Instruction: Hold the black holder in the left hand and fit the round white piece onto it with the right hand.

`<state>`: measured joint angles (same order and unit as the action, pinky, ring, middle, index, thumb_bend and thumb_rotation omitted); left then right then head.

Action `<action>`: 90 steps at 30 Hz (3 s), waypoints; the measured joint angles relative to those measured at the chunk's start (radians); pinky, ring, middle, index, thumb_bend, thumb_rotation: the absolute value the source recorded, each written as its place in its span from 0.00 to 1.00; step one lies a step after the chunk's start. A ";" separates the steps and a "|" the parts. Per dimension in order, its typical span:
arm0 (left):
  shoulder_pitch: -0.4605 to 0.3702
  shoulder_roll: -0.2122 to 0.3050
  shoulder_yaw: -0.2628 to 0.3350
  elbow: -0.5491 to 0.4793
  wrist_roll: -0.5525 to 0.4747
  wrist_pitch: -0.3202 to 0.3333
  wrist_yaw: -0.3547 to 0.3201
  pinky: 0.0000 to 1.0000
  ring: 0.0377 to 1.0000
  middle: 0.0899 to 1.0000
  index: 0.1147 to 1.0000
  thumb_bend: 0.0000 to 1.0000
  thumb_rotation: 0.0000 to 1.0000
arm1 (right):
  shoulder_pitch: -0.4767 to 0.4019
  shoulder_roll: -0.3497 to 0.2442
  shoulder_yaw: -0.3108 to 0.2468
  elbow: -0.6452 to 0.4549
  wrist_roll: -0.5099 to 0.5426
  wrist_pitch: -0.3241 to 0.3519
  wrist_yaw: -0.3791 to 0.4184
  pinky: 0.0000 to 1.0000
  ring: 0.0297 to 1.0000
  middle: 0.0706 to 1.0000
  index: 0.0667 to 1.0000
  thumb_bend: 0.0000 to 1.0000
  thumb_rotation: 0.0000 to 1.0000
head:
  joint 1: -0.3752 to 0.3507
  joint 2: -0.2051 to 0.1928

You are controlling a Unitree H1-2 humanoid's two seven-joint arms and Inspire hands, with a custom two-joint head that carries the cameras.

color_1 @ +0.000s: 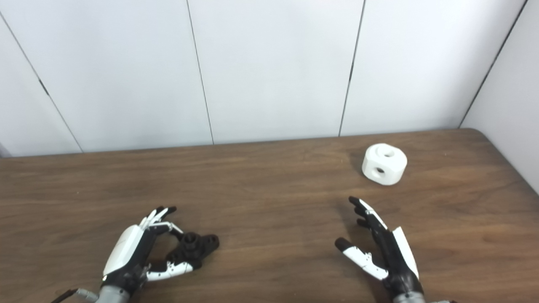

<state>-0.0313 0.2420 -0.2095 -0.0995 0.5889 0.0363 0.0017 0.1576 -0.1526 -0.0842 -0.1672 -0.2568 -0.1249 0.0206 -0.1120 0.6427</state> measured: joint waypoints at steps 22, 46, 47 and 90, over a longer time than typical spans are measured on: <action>0.001 0.016 0.031 0.041 -0.049 -0.087 -0.005 1.00 1.00 0.92 0.41 0.52 0.04 | -0.104 -0.189 -0.131 0.125 -0.102 -0.067 -0.161 0.98 0.98 0.98 0.86 1.00 0.64 | -0.169 -0.014; -0.002 0.013 0.046 0.056 -0.053 -0.127 -0.009 1.00 1.00 0.91 0.41 0.52 0.04 | -0.433 -0.380 -0.044 -0.146 -0.276 0.585 0.161 1.00 1.00 1.00 0.94 1.00 0.50 | -0.299 -0.084; -0.002 0.014 0.048 0.056 -0.053 -0.127 -0.010 1.00 1.00 0.91 0.41 0.52 0.04 | -0.442 -0.379 -0.045 -0.128 -0.292 0.590 0.170 1.00 1.00 1.00 0.94 1.00 0.51 | -0.299 -0.086; 0.001 0.020 0.054 0.046 -0.075 -0.118 -0.027 1.00 1.00 0.90 0.42 0.52 0.03 | -0.552 -0.227 -0.043 0.150 -0.736 0.594 0.383 0.99 1.00 1.00 0.93 1.00 0.52 | -0.316 -0.089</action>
<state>-0.0302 0.2619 -0.1557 -0.0532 0.5137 -0.0817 -0.0253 -0.3940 -0.3796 -0.1269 -0.0175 -0.9926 0.4692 0.4036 -0.4280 0.5538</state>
